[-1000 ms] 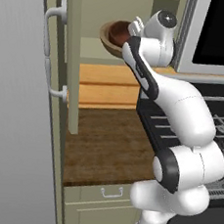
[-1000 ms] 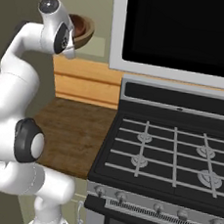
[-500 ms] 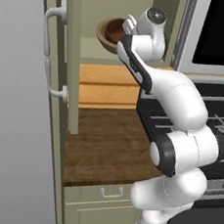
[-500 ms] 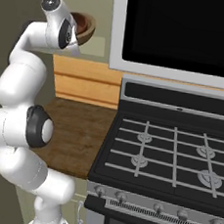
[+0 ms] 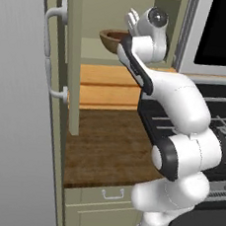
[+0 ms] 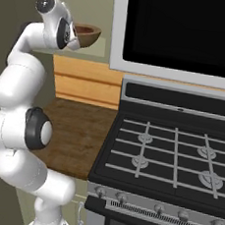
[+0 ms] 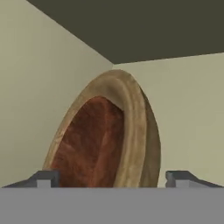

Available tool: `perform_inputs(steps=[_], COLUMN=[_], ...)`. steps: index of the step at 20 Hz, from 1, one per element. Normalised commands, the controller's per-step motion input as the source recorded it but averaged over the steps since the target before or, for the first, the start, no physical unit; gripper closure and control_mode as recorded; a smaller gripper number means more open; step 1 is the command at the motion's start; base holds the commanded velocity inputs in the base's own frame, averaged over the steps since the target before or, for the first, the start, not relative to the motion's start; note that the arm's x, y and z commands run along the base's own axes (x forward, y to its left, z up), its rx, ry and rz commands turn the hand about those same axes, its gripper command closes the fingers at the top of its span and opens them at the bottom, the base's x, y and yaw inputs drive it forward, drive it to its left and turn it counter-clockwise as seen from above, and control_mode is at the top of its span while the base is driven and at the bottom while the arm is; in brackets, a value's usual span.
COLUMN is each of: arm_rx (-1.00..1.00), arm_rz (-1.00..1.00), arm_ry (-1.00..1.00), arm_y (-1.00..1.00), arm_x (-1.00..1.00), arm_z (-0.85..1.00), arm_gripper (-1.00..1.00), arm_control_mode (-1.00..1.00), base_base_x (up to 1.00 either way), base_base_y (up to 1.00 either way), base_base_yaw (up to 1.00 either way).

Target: Pick up the bowls on the counter and stack them on top of one another in the open cabinet. Place the smaller bowl on top of the larger bowl.

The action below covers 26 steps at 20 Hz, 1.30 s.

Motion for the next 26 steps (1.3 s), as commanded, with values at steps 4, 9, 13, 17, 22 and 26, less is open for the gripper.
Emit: perform_inputs(steps=[4,9,13,17,22,26], arm_rx=[0.0,0.07,0.11,0.02,0.0,0.0], arm_rz=[0.02,0.01,0.03,0.01,0.04,0.07], arm_ry=[-0.55,-0.21,0.0,0.06,0.36,0.73], arm_y=[0.0,-0.01,-0.26,-0.64,-0.67,-0.41], arm_x=[-0.43,-0.88,-1.0,-1.0,-1.0,-0.91], arm_z=[0.03,0.44,0.36,0.08,-0.29,-0.82], arm_gripper=[-1.0,-1.0,-1.0,-1.0,-1.0,-1.0], arm_control_mode=[-1.0,-1.0,-1.0,-1.0,-1.0,-1.0], base_base_x=[0.0,0.0,0.0,0.0,0.0,0.0], base_base_y=[0.0,0.0,0.0,0.0,0.0,0.0], base_base_yaw=[0.0,0.0,0.0,0.0,0.0,0.0])
